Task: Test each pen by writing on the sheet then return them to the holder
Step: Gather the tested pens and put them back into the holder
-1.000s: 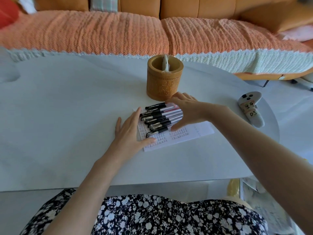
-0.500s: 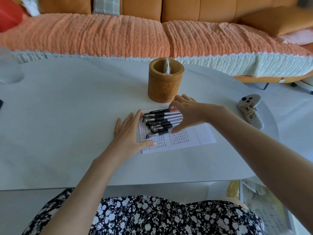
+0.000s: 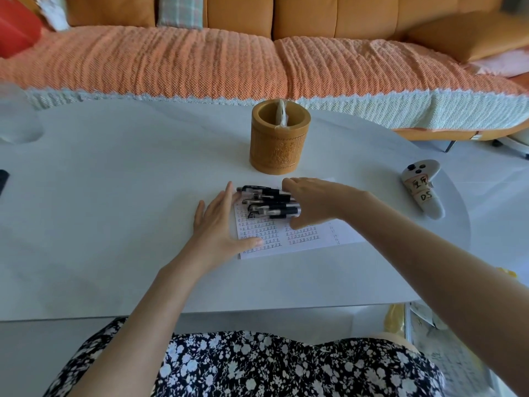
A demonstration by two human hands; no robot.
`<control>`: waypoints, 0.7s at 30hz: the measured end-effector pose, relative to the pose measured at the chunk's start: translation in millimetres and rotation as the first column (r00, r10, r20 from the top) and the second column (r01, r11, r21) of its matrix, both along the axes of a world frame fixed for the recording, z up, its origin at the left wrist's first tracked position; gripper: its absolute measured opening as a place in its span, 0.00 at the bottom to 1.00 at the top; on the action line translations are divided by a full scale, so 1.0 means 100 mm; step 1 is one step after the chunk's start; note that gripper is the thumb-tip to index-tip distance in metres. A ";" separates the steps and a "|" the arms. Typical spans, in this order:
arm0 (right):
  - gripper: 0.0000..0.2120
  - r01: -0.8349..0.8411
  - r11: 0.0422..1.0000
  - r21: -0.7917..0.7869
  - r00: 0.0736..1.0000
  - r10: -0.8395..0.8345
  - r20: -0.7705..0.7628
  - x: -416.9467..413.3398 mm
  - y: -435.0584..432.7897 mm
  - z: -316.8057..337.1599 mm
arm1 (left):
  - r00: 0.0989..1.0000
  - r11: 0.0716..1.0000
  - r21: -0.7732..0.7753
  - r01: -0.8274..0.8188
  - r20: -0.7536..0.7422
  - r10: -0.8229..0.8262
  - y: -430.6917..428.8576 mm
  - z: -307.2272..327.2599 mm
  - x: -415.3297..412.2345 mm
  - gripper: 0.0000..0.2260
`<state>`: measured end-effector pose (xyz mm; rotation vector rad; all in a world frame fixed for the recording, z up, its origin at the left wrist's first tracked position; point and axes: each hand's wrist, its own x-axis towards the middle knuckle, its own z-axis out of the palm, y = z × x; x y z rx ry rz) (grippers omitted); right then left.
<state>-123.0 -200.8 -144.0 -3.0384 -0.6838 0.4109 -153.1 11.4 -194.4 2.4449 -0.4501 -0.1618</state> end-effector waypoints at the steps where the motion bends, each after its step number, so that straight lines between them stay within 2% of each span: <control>1: 0.24 0.008 1.000 0.000 1.000 -0.008 0.015 -0.02 0.01 -0.01 | 1.000 1.000 -0.003 0.004 0.006 -0.004 0.00 -0.01 0.00 0.51; 7: 0.18 0.052 0.997 0.061 0.990 -0.059 0.127 -0.09 -0.01 -0.10 | 1.000 1.000 0.000 0.029 0.011 -0.029 0.02 -0.01 -0.01 0.50; 10: 0.16 0.102 0.987 0.127 0.984 -0.119 0.133 -0.14 -0.03 -0.11 | 0.999 1.000 -0.009 0.030 0.017 -0.030 0.02 -0.02 0.00 0.50; 13: 0.12 0.164 0.936 0.312 0.981 -0.188 0.050 -0.20 -0.03 -0.05 | 0.999 0.999 -0.007 0.044 0.007 -0.044 0.02 -0.01 0.00 0.48; 15: 0.10 0.223 0.810 0.542 0.967 -0.256 -0.016 -0.23 -0.01 0.03 | 0.999 0.999 -0.010 0.036 -0.003 -0.036 0.02 -0.01 0.01 0.47; 17: 0.09 0.290 0.620 0.729 0.939 -0.331 -0.092 -0.25 0.02 0.12 | 1.000 1.000 -0.019 0.010 -0.004 -0.010 0.01 -0.01 0.04 0.45; 19: 0.08 0.336 0.424 0.841 0.920 -0.341 -0.195 -0.27 0.03 0.19 | 1.000 0.999 -0.047 -0.017 0.016 0.018 -0.02 0.02 0.06 0.42; 21: 0.03 0.369 0.257 0.893 0.906 -0.313 -0.284 -0.28 0.03 0.24 | 0.997 0.996 -0.078 -0.044 0.065 0.049 -0.05 0.09 0.09 0.37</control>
